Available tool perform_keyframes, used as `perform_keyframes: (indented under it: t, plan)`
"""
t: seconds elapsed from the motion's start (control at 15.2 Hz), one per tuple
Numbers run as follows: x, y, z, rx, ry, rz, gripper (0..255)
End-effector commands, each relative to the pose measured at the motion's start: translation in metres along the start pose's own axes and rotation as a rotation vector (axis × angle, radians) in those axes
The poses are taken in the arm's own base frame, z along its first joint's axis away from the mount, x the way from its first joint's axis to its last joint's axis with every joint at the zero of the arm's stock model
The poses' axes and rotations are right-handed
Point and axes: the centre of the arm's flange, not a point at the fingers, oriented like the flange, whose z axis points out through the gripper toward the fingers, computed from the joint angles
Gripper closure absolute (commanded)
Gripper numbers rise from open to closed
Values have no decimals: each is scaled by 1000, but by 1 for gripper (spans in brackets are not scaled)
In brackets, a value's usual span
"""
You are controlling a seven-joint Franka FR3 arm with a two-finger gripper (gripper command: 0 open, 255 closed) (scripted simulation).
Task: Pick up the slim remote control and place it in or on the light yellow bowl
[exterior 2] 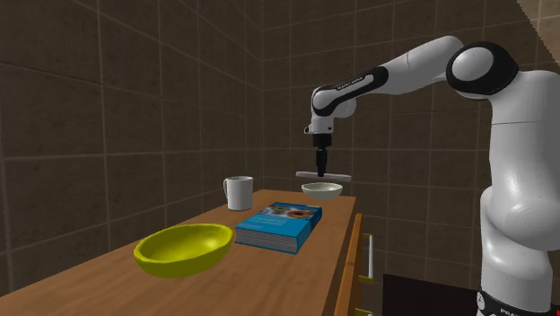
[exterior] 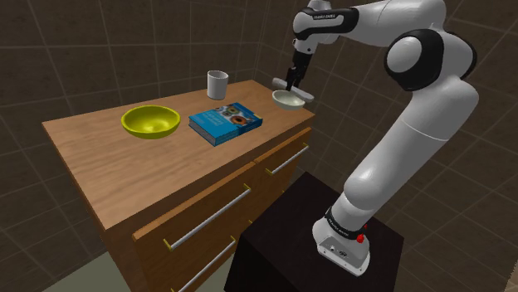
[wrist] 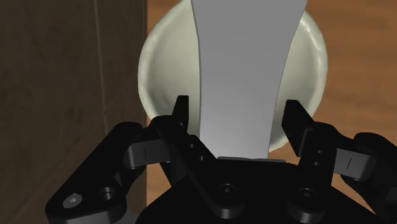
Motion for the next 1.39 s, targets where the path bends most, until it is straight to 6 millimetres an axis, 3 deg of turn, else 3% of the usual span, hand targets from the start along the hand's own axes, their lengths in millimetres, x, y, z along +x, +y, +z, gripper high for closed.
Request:
perform_keyframes:
  t: [0.0, 0.26, 0.73, 0.79, 1.12, 1.32]
  plan:
    - [1, 0, 11, 0, 1, 0, 255]
    - [1, 1, 31, 0, 1, 0, 255]
    - [1, 1, 31, 0, 1, 0, 255]
    - [1, 0, 31, 0, 1, 0, 0]
    - [1, 1, 31, 0, 1, 0, 0]
    - [1, 1, -8, 0, 1, 0, 0]
